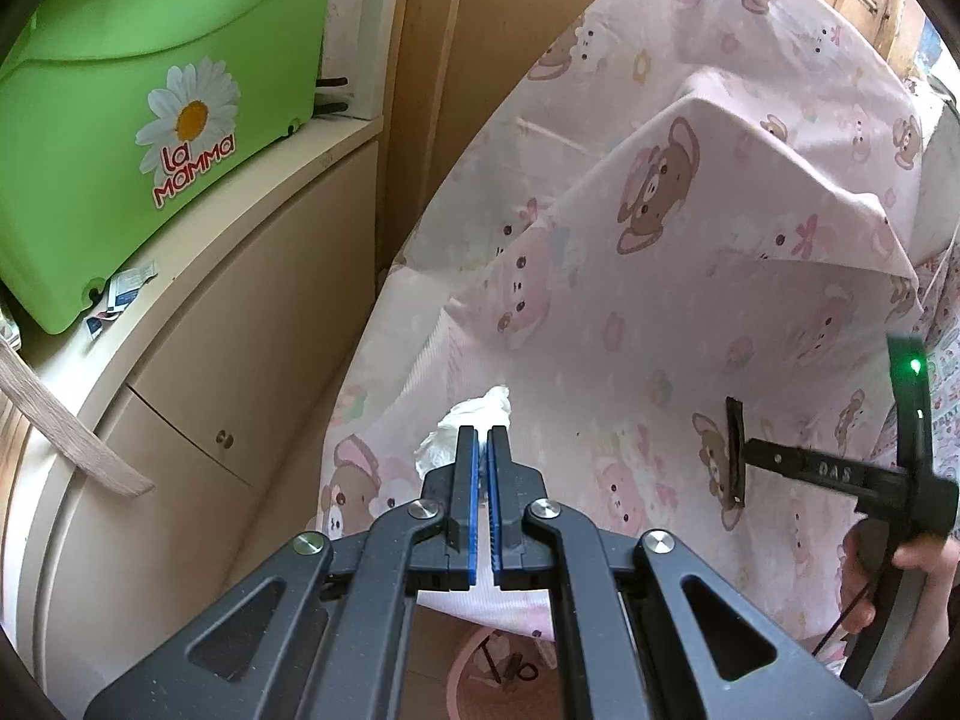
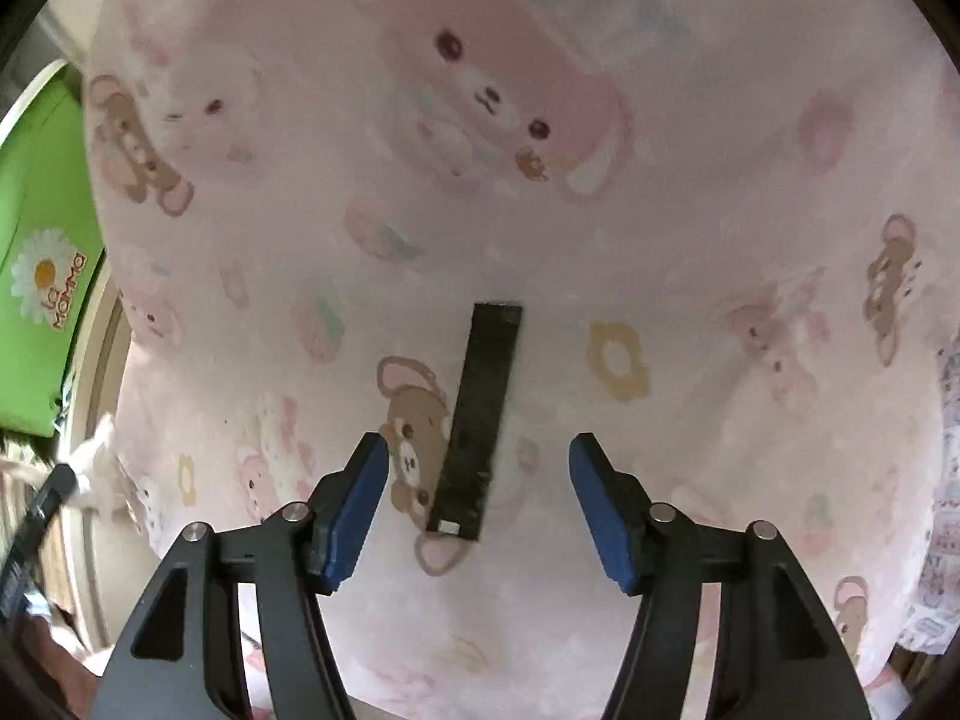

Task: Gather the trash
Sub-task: 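Carry the tissue and black strip down over the pink wastebasket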

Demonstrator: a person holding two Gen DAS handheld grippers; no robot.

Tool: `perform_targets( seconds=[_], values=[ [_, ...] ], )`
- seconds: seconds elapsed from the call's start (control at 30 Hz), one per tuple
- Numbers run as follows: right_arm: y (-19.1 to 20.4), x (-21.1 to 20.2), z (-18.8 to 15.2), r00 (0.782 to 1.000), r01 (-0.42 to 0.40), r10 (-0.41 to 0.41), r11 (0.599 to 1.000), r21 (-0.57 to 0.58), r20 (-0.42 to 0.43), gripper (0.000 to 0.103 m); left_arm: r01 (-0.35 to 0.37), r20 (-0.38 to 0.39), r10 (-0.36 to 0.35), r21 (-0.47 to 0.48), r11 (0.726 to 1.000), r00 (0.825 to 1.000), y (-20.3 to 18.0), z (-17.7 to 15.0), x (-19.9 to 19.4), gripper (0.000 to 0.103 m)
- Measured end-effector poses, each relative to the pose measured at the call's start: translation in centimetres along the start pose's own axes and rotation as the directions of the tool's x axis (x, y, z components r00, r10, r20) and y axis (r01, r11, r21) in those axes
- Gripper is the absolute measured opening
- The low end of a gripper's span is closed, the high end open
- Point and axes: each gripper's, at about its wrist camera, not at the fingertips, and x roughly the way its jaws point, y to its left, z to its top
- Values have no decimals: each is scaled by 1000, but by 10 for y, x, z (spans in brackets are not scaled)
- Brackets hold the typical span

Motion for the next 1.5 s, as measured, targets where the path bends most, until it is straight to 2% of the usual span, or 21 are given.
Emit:
perform_targets(
  seconds=[0.03,0.07,0.1,0.17,0.37,0.43,0.47,0.63,0.67,0.87,1.0,1.07,1.13,1.2,1.33,1.43,1.5],
  values=[
    [1,3,4,1000,12,-12,1000,-2,-18,64,-2,0,2,1,1000,1000,0,0,0,2],
    [3,6,9,998,48,-48,999,-5,-30,58,-3,-1,3,2,1000,1000,0,0,1,2],
    [9,11,14,995,95,-96,995,-19,-40,48,-4,-3,4,4,1000,1000,-1,0,2,2],
    [17,17,17,990,133,-136,989,-60,-47,39,-7,-9,7,9,1000,1000,-2,1,4,2],
    [48,27,29,984,169,-174,979,-114,-37,38,-6,-23,6,9,1000,1000,-1,2,9,2],
    [57,28,33,982,181,-186,975,-125,-28,30,-2,-25,2,7,1000,1000,-1,3,9,2],
    [62,28,34,982,182,-186,976,-123,-25,20,-4,-24,4,8,1000,1000,-1,3,9,2],
    [58,20,24,982,187,-190,974,-130,-13,16,3,-29,-2,14,1000,1000,-2,2,9,2],
    [36,18,11,984,175,-178,976,-127,-15,15,15,-34,-14,9,1000,999,-1,2,9,2],
    [20,-12,-9,997,71,-71,989,-127,-1,15,65,-56,-65,-18,998,996,1,-1,5,2],
    [4,-59,-34,999,-24,29,991,-132,34,15,64,-69,-62,26,998,996,-7,-5,-10,2],
    [0,-86,-47,997,-28,41,984,-173,73,15,66,-60,-64,46,997,996,-12,-6,-26,2],
    [9,-109,-62,993,-38,62,975,-219,104,16,87,-57,-84,54,995,995,-16,-8,-43,2],
    [17,-128,-68,986,-91,124,962,-258,115,16,100,-46,-97,77,992,994,-22,-12,-61,2],
    [16,-158,-100,974,-142,188,943,-302,129,16,139,-59,-135,80,987,989,-32,-26,-82,2],
    [21,-165,-128,969,-162,211,936,-311,129,16,141,-61,-136,82,987,989,-39,-42,-83,2],
    [39,-144,-149,969,-161,210,936,-315,129,16,141,-77,-135,72,987,988,-42,-55,-78,2]
  ],
)
